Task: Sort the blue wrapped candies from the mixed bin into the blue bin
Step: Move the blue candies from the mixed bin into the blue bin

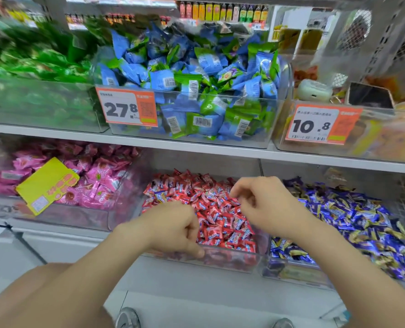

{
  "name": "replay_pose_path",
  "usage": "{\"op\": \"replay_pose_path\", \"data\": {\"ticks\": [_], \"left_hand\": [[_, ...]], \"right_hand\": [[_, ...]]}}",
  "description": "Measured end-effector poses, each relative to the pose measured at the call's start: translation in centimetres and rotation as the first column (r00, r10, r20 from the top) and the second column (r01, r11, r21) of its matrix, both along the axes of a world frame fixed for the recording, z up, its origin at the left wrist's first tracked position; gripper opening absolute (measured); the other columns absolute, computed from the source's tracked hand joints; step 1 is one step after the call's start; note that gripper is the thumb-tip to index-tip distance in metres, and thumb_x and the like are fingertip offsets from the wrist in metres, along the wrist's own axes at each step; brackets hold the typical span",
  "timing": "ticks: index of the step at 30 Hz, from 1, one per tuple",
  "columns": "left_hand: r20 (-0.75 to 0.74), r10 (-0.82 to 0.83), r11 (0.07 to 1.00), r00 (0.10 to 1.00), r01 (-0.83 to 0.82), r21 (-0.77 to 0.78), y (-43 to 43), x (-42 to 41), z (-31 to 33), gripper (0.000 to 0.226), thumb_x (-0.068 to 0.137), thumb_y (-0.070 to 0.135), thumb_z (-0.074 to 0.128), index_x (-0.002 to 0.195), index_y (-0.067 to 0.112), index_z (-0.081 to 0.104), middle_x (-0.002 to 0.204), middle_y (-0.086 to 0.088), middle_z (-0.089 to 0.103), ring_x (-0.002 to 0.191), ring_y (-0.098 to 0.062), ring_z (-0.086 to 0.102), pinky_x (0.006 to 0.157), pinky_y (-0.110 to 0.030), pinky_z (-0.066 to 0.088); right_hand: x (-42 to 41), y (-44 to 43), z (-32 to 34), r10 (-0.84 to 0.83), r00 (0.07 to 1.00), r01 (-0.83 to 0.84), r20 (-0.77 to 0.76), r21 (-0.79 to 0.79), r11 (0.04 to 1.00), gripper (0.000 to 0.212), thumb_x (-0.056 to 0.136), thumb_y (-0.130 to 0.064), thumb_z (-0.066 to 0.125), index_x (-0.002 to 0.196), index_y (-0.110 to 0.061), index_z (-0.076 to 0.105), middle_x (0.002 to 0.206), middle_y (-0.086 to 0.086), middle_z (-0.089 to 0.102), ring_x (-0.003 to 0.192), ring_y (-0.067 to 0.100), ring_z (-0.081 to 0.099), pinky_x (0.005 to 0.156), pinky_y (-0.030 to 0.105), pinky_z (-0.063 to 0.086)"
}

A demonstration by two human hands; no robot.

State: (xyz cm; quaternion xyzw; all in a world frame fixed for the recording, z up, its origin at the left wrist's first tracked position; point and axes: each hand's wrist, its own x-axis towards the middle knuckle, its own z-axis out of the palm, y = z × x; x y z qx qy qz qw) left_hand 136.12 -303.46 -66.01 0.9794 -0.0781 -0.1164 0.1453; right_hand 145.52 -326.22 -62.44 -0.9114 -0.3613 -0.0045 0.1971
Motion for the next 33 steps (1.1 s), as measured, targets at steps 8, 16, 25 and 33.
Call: {"op": "replay_pose_path", "data": {"ticks": [8,16,25,33], "left_hand": [[0.116,0.461,0.838,0.880,-0.475,0.270,4.1,-1.4,-0.5,0.016,0.100,0.020,0.056,0.090,0.013,0.047,0.094,-0.010,0.056,0.083,-0.034,0.056,0.074,-0.041,0.048],[0.142,0.362,0.890,0.921,-0.387,0.241,7.2,5.5,-3.6,0.055,0.087,-0.011,0.059,0.137,0.009,0.048,0.129,-0.016,0.055,0.118,-0.037,0.061,0.096,-0.043,0.053],[0.200,0.513,0.858,0.835,-0.505,-0.094,7.1,5.3,-1.7,0.009,0.089,0.023,0.081,0.090,0.026,0.073,0.093,0.000,0.073,0.084,-0.023,0.070,0.079,-0.040,0.061],[-0.237,0.456,0.397,0.857,-0.435,-0.808,2.2,1.4,2.0,0.015,0.095,0.008,0.074,0.107,0.001,0.069,0.085,-0.013,0.078,0.083,-0.025,0.077,0.082,-0.041,0.065]], "right_hand": [[-0.7,5.5,-2.3,0.136,0.984,-0.170,-0.114,-0.400,0.901,0.019,0.079,-0.039,0.081,0.083,-0.022,0.074,0.078,-0.007,0.071,0.086,0.023,0.069,0.078,0.040,0.061],[-2.1,8.8,-4.0,0.108,0.993,-0.120,-0.052,-0.379,0.918,0.021,0.091,-0.033,0.065,0.082,-0.018,0.054,0.087,0.006,0.058,0.088,0.035,0.058,0.072,0.037,0.049],[0.0,8.7,-3.9,-0.006,1.000,0.012,0.028,-0.197,0.980,0.010,0.093,-0.018,0.055,0.089,-0.018,0.065,0.088,0.010,0.066,0.084,0.035,0.064,0.078,0.045,0.060],[-0.9,7.7,-2.4,0.064,0.990,-0.041,-0.123,0.176,0.983,0.026,0.087,-0.042,0.077,0.112,-0.035,0.071,0.092,-0.014,0.072,0.097,0.015,0.064,0.090,0.038,0.057]]}}
